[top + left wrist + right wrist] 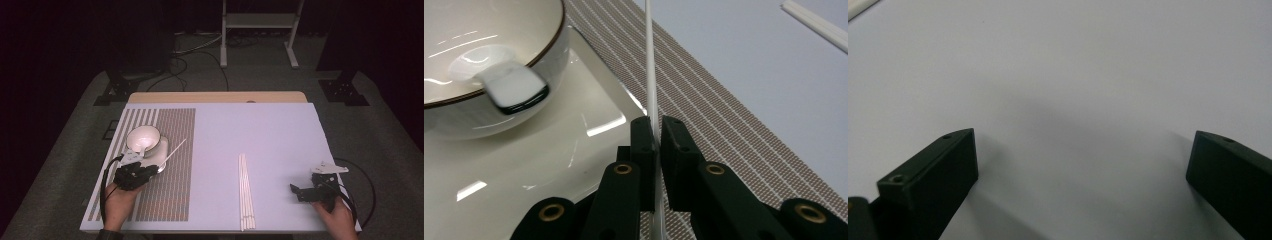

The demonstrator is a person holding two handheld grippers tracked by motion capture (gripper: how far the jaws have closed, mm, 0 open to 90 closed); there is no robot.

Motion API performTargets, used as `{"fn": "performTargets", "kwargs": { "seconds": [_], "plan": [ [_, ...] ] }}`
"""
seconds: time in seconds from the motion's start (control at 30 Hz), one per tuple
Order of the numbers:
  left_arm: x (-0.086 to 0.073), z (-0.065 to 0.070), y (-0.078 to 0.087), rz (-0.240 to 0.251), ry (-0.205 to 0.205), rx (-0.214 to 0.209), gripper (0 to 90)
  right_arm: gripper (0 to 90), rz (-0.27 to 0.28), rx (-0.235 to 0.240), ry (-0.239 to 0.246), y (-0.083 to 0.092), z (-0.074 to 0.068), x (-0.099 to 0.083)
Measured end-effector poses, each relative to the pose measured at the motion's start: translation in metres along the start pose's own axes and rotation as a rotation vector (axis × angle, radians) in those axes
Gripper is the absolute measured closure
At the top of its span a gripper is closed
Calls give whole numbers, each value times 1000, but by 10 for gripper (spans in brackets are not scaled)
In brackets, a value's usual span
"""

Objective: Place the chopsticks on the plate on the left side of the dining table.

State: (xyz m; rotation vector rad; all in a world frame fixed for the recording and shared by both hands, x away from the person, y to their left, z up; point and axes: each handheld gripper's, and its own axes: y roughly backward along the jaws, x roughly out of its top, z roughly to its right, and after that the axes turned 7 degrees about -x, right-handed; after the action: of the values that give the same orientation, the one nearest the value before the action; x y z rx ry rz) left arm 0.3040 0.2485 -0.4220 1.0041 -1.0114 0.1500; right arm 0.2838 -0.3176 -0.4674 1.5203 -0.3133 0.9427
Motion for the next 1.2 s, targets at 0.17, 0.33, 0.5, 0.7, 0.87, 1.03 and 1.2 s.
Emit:
{"fn": "performTargets", "kwargs": {
  "seconds": [0.17, 0.33, 0.5, 0.7, 0.87, 1.03, 1.2],
  "plan": [
    [-2, -6, 4, 3, 15, 14, 847, 0, 0, 0, 0, 0, 0, 0],
    [-5, -13, 6, -2, 27, 27, 847, 0, 0, 0, 0, 0, 0, 0],
    [-6, -17, 8, -3, 33, 32, 847, 0, 0, 0, 0, 0, 0, 0],
    [-7, -21, 9, -3, 44, 41, 847, 0, 0, 0, 0, 0, 0, 0],
    [-8, -25, 9, -1, 53, 47, 847, 0, 0, 0, 0, 0, 0, 0],
    [-8, -29, 8, -3, 59, 54, 847, 0, -1, 0, 0, 0, 0, 0],
    [-7, -32, 5, -11, 60, 64, 847, 0, -1, 0, 0, 0, 0, 0]
  ]
}}
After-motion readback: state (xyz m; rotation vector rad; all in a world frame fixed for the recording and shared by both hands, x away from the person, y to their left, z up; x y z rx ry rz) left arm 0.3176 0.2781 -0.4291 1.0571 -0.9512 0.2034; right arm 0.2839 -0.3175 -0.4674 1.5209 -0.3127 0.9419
